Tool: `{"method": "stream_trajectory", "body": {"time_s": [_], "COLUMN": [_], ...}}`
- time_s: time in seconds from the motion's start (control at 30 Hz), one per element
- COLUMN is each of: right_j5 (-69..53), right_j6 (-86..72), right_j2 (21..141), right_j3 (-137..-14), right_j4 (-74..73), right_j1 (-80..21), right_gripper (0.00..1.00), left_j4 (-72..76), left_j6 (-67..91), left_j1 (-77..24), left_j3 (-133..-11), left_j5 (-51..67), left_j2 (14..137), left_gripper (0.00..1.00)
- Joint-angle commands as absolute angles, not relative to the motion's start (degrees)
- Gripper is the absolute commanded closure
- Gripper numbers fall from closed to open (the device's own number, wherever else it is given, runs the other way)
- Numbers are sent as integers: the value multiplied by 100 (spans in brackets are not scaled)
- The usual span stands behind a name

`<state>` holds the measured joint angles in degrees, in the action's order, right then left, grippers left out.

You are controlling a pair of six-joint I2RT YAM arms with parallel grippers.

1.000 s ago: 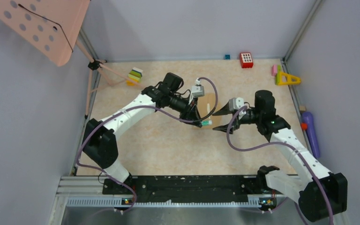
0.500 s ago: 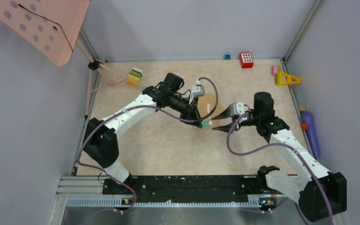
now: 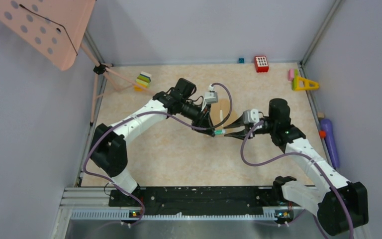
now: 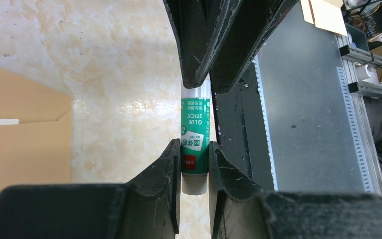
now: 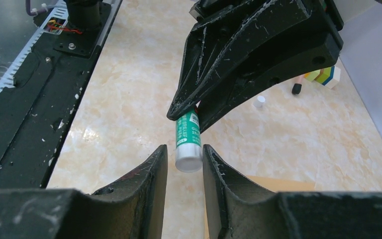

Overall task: Place the letter into the envelope and seal it
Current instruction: Unscrew the solid glue.

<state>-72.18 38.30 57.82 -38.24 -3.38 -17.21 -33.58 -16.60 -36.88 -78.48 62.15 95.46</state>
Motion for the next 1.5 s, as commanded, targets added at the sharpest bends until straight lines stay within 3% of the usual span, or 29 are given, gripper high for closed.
{"method": "stream_trajectory", "body": {"time_s": [0.0,0.23,0.4,0.73,0.93,1.2,1.47], "right_j5": [-7447,-7453,-7446,-7301,-7247,-7265,-7065], "right_j6": [3814,3758,3735,3744,3753,3447,1050], "right_j2": [5795,5894,5915,5952,5976,6094,6627], "right_j3": [-3772,-3779,-3788,-3762,-3746,-3838,-4246], "right_j4": [-43,-49,-51,-36,-40,-36,512], "right_j1": [-1821,-1821,-1822,-1832,-1837,-1837,-1821], "right_gripper": [71,82,65,65,67,84,85], "left_j4": [-3270,-3293,-3313,-3335,-3344,-3325,-2686], "left_j6": [-1714,-1746,-1779,-1785,-1786,-1862,-1776], "left_j1": [-3714,-3714,-3711,-3713,-3710,-3711,-3716], "left_j3": [-7929,-7993,-7983,-7983,-7984,-7991,-7739], "left_j5": [6407,6361,6372,6454,6541,6172,4861], "left_j2": [9580,9472,9411,9396,9387,9292,8830], "left_gripper": [100,100,100,100,100,100,100]}}
